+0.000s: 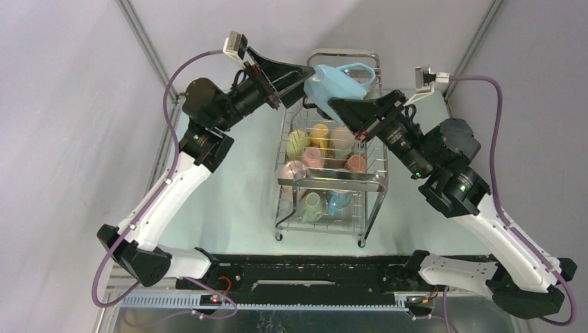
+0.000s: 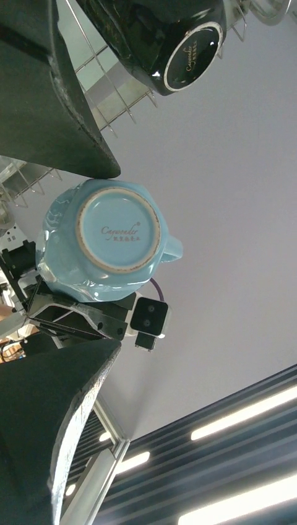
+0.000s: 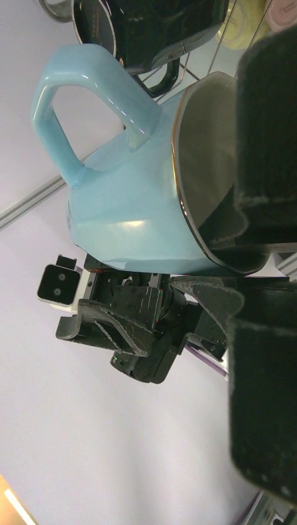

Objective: Unload the cups from the dish rack
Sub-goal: Place the cup at the center of the board.

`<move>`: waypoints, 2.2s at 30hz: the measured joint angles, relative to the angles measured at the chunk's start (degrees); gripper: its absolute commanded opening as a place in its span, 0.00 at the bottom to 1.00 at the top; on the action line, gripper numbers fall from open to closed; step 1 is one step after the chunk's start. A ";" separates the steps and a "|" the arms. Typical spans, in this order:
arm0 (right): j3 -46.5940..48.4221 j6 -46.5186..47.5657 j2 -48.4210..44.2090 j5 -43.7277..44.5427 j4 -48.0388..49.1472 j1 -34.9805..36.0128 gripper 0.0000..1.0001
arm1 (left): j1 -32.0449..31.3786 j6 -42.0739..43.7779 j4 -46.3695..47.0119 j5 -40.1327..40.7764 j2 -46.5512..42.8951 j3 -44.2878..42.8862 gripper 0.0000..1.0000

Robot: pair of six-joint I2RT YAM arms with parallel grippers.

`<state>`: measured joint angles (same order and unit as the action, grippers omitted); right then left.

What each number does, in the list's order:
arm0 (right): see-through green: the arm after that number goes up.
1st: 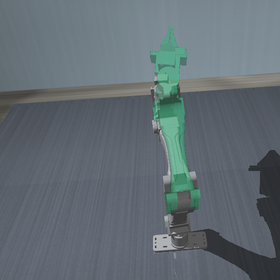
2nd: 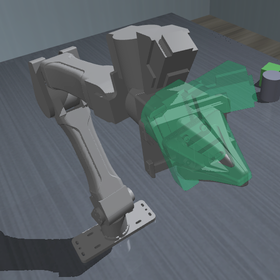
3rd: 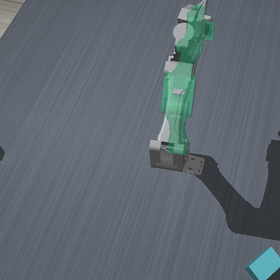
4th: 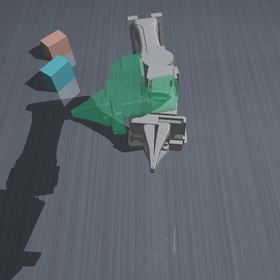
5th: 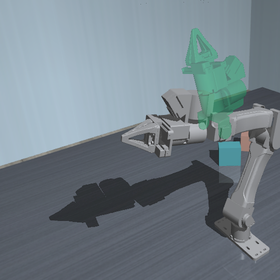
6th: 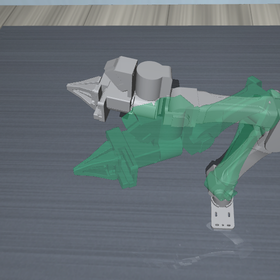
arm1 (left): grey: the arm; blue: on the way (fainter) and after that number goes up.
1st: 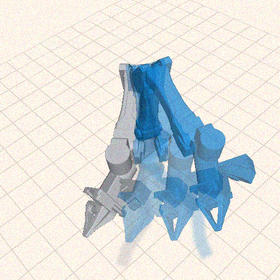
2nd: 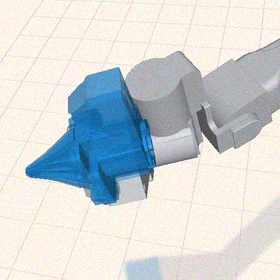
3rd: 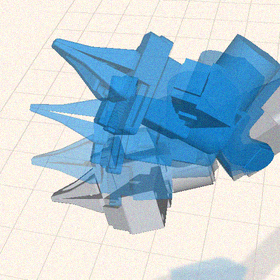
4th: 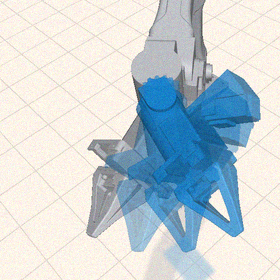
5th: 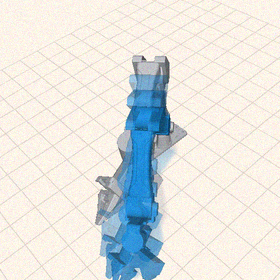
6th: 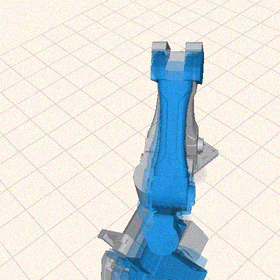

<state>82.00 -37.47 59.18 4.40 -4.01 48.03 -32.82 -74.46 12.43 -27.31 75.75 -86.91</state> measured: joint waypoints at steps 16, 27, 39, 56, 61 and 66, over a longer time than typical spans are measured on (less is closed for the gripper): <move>10.78 9.64 -0.81 9.86 -18.36 -5.62 0.00 | 5.22 15.06 -14.38 -0.33 -2.97 -4.22 1.00; 16.17 13.27 1.49 13.42 -30.14 -28.20 0.00 | 5.22 30.12 -29.77 2.10 -9.92 -5.55 1.00; 9.40 6.93 10.43 -2.47 -42.51 -53.66 0.00 | 5.22 43.12 -43.10 13.44 -19.87 -4.28 1.00; 8.04 7.54 40.06 -6.51 -45.77 -52.46 0.00 | 5.22 48.63 -50.84 22.23 -33.86 14.43 1.00; 13.92 7.78 48.94 -5.90 -45.94 -49.88 0.00 | 5.22 48.61 -51.19 22.73 -35.50 15.96 1.00; 19.43 8.35 54.42 -3.76 -47.28 -48.15 0.00 | 5.22 48.63 -51.23 22.82 -35.80 16.11 1.00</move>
<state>101.43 -29.12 113.60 0.64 -51.29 -0.12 -27.59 -25.82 -38.81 -4.49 39.94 -70.81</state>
